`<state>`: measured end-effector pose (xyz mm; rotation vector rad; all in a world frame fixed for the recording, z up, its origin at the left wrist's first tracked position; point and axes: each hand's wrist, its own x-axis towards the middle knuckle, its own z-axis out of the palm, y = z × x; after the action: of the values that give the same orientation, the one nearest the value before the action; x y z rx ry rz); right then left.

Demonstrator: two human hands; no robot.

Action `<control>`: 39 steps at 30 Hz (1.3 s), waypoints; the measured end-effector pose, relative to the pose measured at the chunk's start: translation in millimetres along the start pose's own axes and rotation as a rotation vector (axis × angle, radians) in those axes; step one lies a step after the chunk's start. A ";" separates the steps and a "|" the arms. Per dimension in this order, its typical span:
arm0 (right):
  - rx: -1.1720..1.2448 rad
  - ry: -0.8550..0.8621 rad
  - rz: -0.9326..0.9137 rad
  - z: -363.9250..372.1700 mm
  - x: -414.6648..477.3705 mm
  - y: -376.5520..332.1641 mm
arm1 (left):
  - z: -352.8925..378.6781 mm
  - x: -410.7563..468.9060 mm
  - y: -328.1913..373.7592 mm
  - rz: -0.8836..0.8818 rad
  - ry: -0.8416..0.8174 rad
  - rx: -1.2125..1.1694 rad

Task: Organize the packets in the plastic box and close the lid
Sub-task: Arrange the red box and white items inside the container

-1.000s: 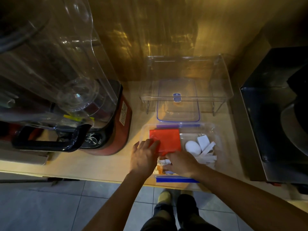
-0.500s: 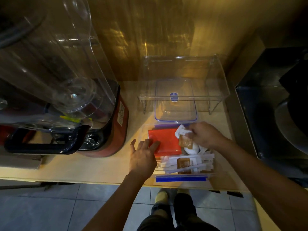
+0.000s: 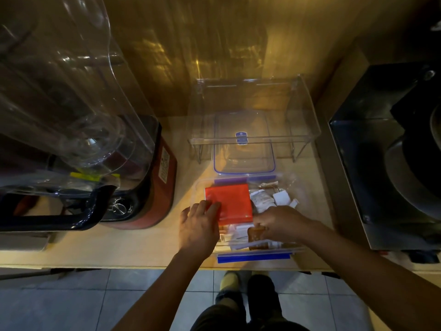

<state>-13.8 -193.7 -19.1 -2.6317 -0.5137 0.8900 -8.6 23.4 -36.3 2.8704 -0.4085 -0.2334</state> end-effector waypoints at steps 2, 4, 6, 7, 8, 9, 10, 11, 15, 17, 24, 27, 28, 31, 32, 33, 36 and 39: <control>-0.001 0.032 -0.011 6.2 1.3 -2.5 | -0.1 -0.3 0.2 0.000 0.008 0.003; 0.024 0.079 -0.007 7.8 3.4 -2.0 | -0.4 -0.3 0.6 -0.004 0.011 0.000; 0.020 0.146 -0.093 8.1 2.1 -1.9 | -0.4 -0.7 0.9 -0.008 0.012 0.001; -0.040 0.213 -0.197 8.2 0.8 -1.8 | -0.5 -0.8 1.1 -0.009 0.012 0.000; -0.114 0.272 -0.288 8.9 -0.5 -1.6 | -0.6 -0.8 1.2 -0.011 0.009 0.000; -0.180 0.290 -0.346 9.1 -2.2 -1.3 | -0.6 -0.7 1.1 -0.014 0.005 0.001; -0.227 0.292 -0.395 9.0 -2.5 -1.5 | -0.6 -0.5 0.8 -0.015 0.000 0.003; -0.245 0.239 -0.405 7.4 -2.8 -4.3 | -0.6 -0.6 0.4 -0.014 -0.004 0.008; -0.247 0.144 -0.336 6.5 6.3 -7.7 | -2.6 -1.7 2.0 0.026 0.025 0.056; -0.248 0.078 -0.283 4.6 6.7 -7.2 | -3.5 -2.0 3.5 0.036 0.060 0.051; -0.088 0.043 -0.013 -34.2 -2.7 -1.2 | -4.5 -2.6 4.3 0.049 0.085 0.029; -0.011 0.181 0.124 -51.7 -7.7 8.2 | -4.9 -2.2 4.1 0.048 0.061 0.025; 0.027 0.228 0.176 -54.7 -8.0 10.6 | -5.0 -2.1 3.6 0.047 0.058 0.025; 0.063 0.366 0.277 -54.6 -6.9 17.0 | -4.1 -2.4 3.6 0.049 0.067 0.026; 0.047 0.401 0.272 -51.7 -7.7 17.4 | -3.8 -2.3 3.9 0.051 0.073 0.024; 0.020 0.414 0.245 -47.6 -8.3 18.5 | -3.6 -2.2 4.1 0.052 0.073 0.021; -0.024 0.253 0.121 -32.3 -12.0 15.1 | -2.6 -2.2 3.0 0.050 0.061 0.018; -0.054 0.076 0.059 -14.1 -10.4 6.7 | -1.6 -2.3 1.9 0.052 0.048 0.017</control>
<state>-11.1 -206.7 -5.8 -2.7304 -0.4490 0.8001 -11.0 22.7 -34.0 2.8713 -0.4778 -0.1525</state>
